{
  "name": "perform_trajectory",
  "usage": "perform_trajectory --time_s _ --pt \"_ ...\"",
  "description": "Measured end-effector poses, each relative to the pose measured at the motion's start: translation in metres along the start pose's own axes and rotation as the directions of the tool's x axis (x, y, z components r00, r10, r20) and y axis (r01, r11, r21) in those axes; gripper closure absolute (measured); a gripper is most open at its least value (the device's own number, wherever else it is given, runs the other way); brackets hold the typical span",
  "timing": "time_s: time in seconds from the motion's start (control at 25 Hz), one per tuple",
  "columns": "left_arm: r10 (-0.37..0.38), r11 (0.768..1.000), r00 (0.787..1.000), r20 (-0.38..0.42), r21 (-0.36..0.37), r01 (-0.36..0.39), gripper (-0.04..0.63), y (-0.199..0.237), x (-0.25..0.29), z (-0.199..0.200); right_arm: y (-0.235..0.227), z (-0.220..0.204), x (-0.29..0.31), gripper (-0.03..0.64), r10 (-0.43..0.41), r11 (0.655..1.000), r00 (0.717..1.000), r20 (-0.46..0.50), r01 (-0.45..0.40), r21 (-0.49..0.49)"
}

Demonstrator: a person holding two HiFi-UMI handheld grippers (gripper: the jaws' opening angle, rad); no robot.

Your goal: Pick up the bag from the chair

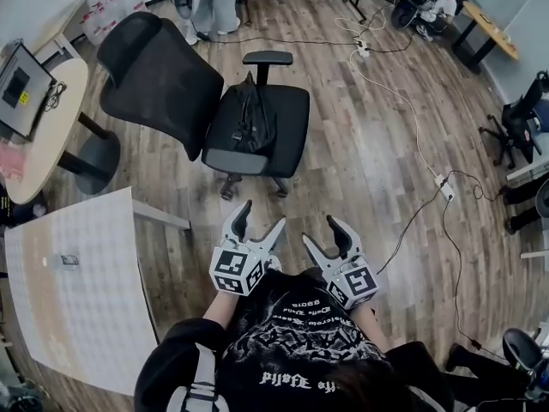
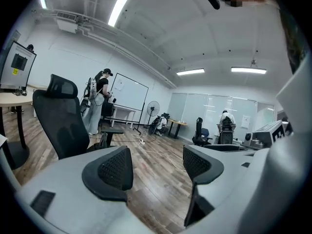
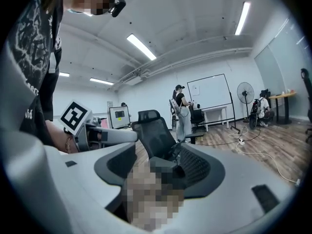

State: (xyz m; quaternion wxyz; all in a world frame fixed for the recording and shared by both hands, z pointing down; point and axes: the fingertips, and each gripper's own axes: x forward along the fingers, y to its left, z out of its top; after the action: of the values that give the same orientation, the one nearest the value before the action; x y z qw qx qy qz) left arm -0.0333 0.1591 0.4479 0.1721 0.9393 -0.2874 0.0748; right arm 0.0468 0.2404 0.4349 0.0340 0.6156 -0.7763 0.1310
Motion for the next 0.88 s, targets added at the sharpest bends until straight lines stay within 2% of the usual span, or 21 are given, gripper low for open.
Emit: perform_trajectory --time_s 0.2,0.36,0.6,0.88 --pt "-0.02 1.0 0.999 -0.029 0.004 0.021 0.229 0.003 0.016 -0.002 -0.019 0.001 0.011 0.329 -0.034 0.999 0.999 0.0 0.034 0.024" --pt "0.017 1.0 0.999 -0.03 -0.002 -0.017 0.229 0.017 0.027 0.002 -0.037 0.003 0.034 0.329 -0.007 1.0 1.0 -0.008 0.007 0.023" --pt "0.136 0.989 0.991 -0.019 -0.049 -0.136 0.229 0.056 0.064 0.013 -0.072 0.015 0.096 0.329 0.117 0.993 0.992 -0.034 -0.118 -0.002" --pt "0.271 0.956 0.962 -0.009 -0.11 -0.271 0.229 0.086 0.15 0.046 -0.149 0.045 0.179 0.328 0.269 0.963 0.959 -0.084 -0.271 -0.011"
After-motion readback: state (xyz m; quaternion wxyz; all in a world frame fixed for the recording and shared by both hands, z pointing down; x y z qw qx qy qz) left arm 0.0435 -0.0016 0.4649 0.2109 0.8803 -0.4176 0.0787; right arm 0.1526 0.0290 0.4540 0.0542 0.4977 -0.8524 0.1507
